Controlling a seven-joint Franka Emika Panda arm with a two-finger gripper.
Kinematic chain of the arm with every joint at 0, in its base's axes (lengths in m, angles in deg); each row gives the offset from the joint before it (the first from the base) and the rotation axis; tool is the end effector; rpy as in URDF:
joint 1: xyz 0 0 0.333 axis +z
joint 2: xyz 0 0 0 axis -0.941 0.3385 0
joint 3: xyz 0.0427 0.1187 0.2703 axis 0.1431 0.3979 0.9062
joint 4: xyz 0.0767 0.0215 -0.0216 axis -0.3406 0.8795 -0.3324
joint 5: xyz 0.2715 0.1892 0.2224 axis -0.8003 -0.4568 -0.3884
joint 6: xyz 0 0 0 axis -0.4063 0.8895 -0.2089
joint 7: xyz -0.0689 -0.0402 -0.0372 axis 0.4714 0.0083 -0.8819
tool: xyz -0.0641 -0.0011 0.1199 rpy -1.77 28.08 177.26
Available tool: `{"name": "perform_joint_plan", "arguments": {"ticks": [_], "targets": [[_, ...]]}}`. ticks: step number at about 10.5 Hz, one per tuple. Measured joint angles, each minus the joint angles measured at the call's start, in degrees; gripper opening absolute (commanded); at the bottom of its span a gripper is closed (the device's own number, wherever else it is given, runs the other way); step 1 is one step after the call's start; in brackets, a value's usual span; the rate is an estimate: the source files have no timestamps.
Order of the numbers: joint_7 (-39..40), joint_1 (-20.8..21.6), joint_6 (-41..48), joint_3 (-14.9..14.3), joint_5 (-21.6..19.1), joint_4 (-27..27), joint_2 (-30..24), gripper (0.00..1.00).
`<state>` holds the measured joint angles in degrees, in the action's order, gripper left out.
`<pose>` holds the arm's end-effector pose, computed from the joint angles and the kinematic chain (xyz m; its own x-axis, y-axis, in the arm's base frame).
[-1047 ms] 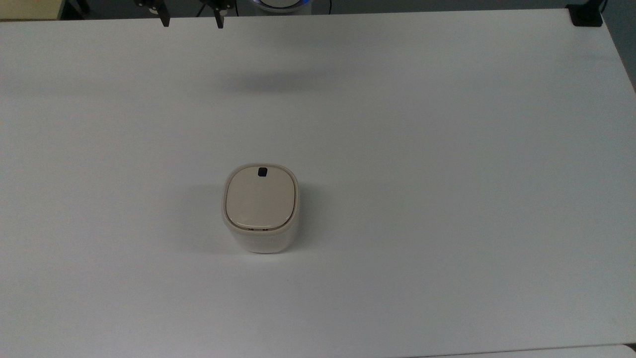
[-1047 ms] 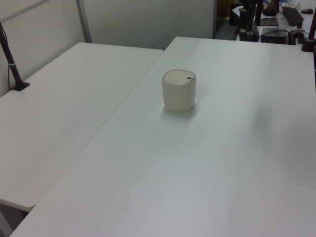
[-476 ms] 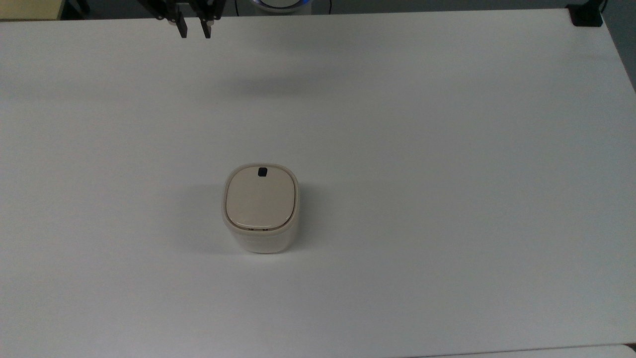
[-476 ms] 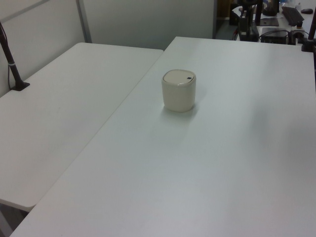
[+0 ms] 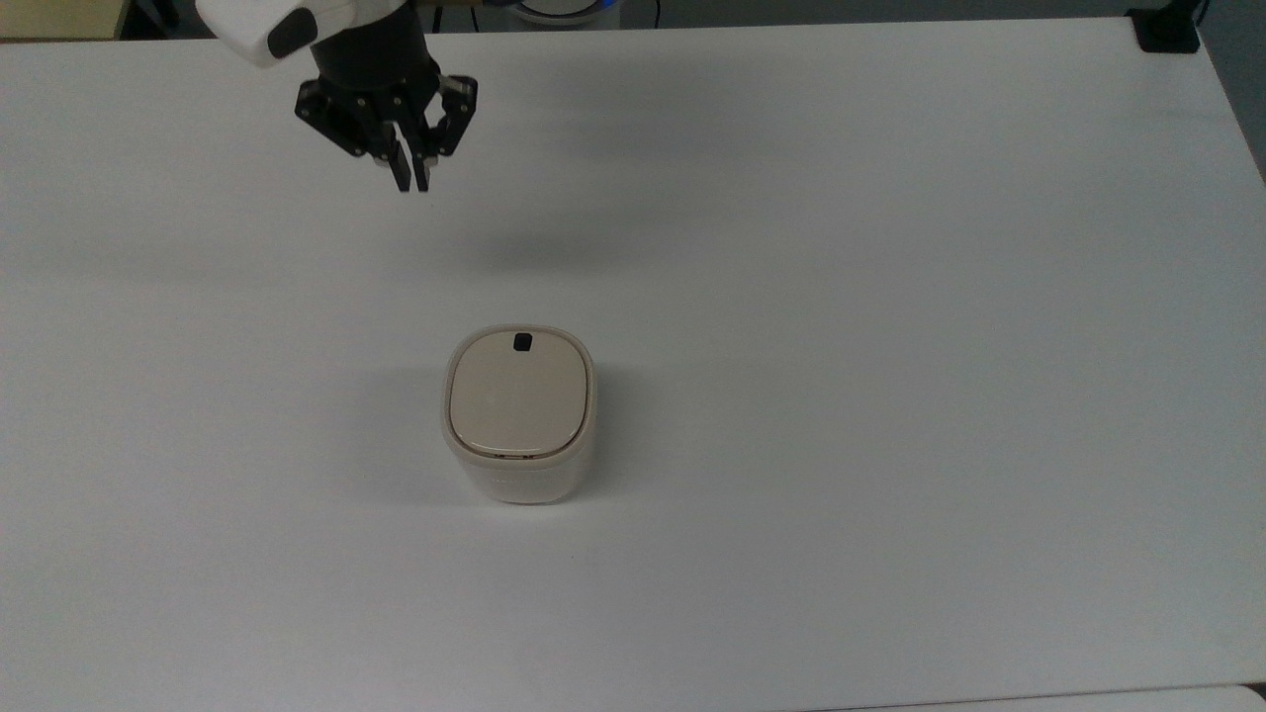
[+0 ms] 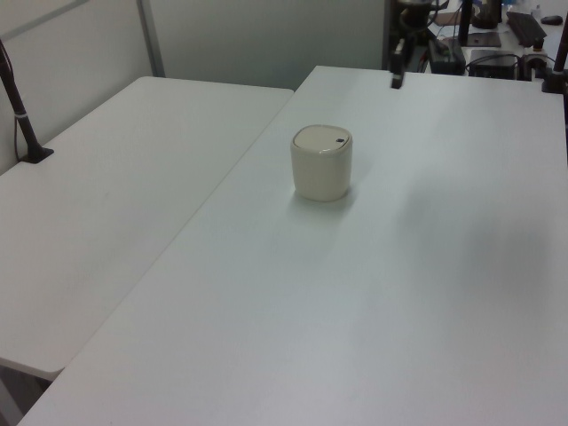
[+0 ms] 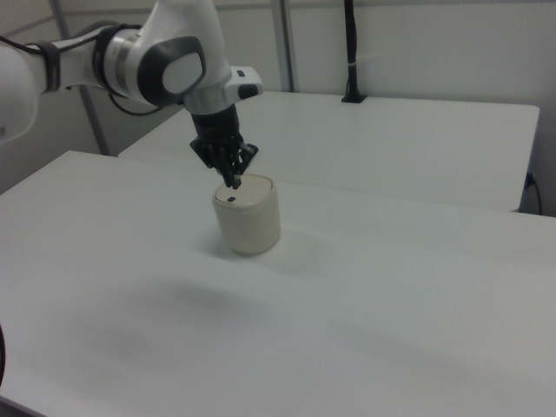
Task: Open the trash bin
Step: 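Lower the gripper onto the dark button on the bin lid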
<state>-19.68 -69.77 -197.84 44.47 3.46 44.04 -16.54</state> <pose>0.6270 -0.0641 0.4930 0.9887 0.0304 0.1469 0.0358 -0.9988 -0.0344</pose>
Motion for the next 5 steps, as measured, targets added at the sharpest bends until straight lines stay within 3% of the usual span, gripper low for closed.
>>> {"name": "perform_joint_plan", "arguments": {"ticks": [2, 5], "targets": [[0.0, 0.0, -8.6, 0.0, -2.7, -1.3, 3.1, 0.14], [0.0, 1.2, -13.3, 0.1, -3.0, -3.0, 7.1, 0.14]]}}
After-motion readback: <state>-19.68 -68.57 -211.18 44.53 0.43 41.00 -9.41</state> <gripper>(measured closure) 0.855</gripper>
